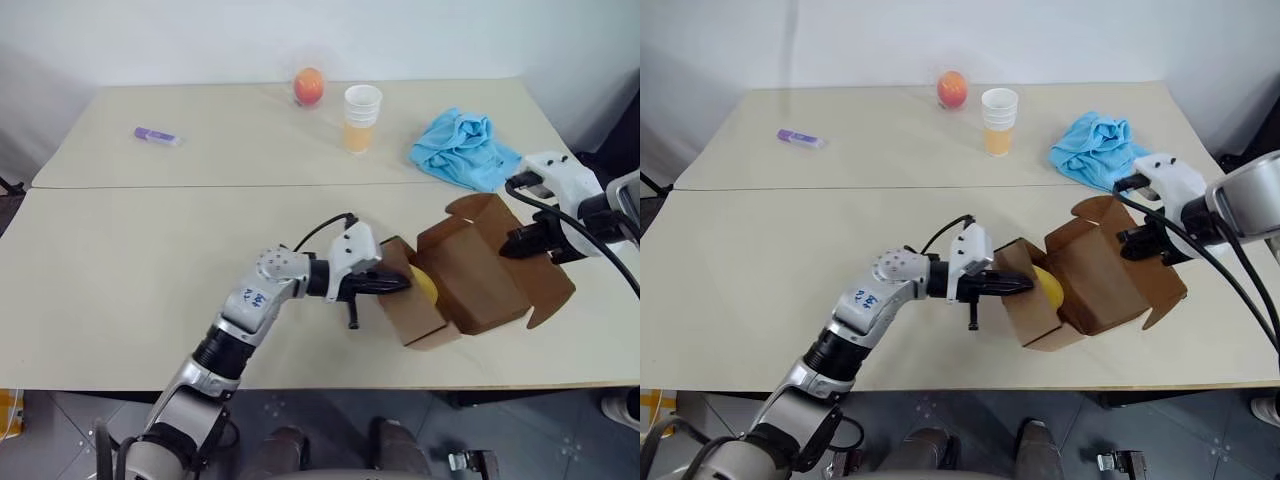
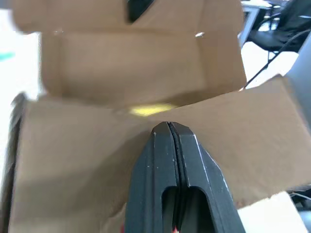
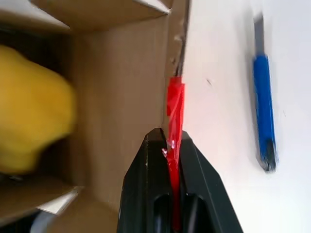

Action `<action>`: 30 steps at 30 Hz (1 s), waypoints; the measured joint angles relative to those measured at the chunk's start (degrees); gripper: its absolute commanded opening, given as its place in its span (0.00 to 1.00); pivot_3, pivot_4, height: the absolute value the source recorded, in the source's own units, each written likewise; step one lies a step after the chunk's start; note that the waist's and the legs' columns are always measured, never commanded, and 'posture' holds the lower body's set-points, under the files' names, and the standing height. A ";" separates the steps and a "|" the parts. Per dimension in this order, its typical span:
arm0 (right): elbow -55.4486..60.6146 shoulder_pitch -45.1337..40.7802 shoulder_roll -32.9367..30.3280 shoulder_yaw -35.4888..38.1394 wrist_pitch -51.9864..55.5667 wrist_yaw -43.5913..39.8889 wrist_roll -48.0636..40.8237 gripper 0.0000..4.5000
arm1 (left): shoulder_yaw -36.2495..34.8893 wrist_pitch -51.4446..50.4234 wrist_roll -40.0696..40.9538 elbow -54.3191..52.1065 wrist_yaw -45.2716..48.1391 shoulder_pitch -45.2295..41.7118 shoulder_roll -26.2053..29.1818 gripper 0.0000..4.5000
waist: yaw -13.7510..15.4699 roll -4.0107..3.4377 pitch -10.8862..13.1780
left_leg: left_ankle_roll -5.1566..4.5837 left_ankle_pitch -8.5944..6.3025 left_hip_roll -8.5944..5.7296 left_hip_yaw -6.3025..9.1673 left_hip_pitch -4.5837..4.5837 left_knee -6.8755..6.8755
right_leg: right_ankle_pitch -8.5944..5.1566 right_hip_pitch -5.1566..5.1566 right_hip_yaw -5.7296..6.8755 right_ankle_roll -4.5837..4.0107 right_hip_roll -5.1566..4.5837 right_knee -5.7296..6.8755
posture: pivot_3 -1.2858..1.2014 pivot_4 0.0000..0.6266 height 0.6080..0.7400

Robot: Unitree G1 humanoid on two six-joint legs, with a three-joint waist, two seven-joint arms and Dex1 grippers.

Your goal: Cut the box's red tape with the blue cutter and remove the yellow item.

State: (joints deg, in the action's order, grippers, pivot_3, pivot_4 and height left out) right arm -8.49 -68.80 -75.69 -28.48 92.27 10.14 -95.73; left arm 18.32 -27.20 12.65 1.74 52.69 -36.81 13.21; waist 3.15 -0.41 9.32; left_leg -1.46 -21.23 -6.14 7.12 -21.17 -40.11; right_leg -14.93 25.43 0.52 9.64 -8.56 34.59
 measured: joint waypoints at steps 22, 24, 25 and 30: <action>6.25 21.98 6.44 22.48 -2.47 -0.35 5.53 0.29 | -1.74 -9.96 -0.39 0.09 -4.27 2.68 5.81 0.26 | -0.16 -0.06 0.00 | -0.02 0.04 0.00 -0.02 -0.15 0.09 | 0.08 0.18 0.05 0.00 -0.01 -0.05 | 0.52 0.24 1.00; 12.30 31.75 2.76 29.15 -8.32 -9.44 11.84 0.44 | -4.66 -10.58 0.46 0.03 -3.94 2.30 8.85 0.39 | -0.03 -0.10 0.01 | -0.03 0.04 -0.03 -0.05 -0.16 0.08 | 0.08 0.20 0.07 0.01 0.00 -0.03 | 0.52 0.24 1.00; 13.83 35.76 1.46 32.53 -11.60 -13.96 15.24 0.51 | -6.17 -10.49 0.70 0.19 -3.57 2.20 10.51 0.45 | -0.20 -0.10 0.01 | -0.03 0.03 -0.05 -0.11 -0.14 0.07 | 0.08 0.19 0.09 0.01 -0.01 -0.03 | 0.52 0.24 1.00; 16.38 59.23 1.86 55.64 -38.09 -46.77 35.79 0.90 | -16.49 -5.45 8.15 0.36 6.88 7.25 19.27 0.80 | -1.09 -0.13 -0.01 | -0.03 0.02 -0.02 -0.26 0.03 0.11 | 0.08 0.16 0.15 0.02 0.02 0.07 | 0.52 0.24 1.00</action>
State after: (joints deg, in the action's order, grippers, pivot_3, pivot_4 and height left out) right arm 7.89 -9.57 -73.83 27.17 54.18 -36.62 -59.94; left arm 1.83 -32.66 20.79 2.11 59.57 -29.56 32.48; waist 2.06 -0.54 9.31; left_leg -1.49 -21.22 -6.16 6.86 -21.14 -40.00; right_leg -14.85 25.59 0.66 9.66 -8.54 34.65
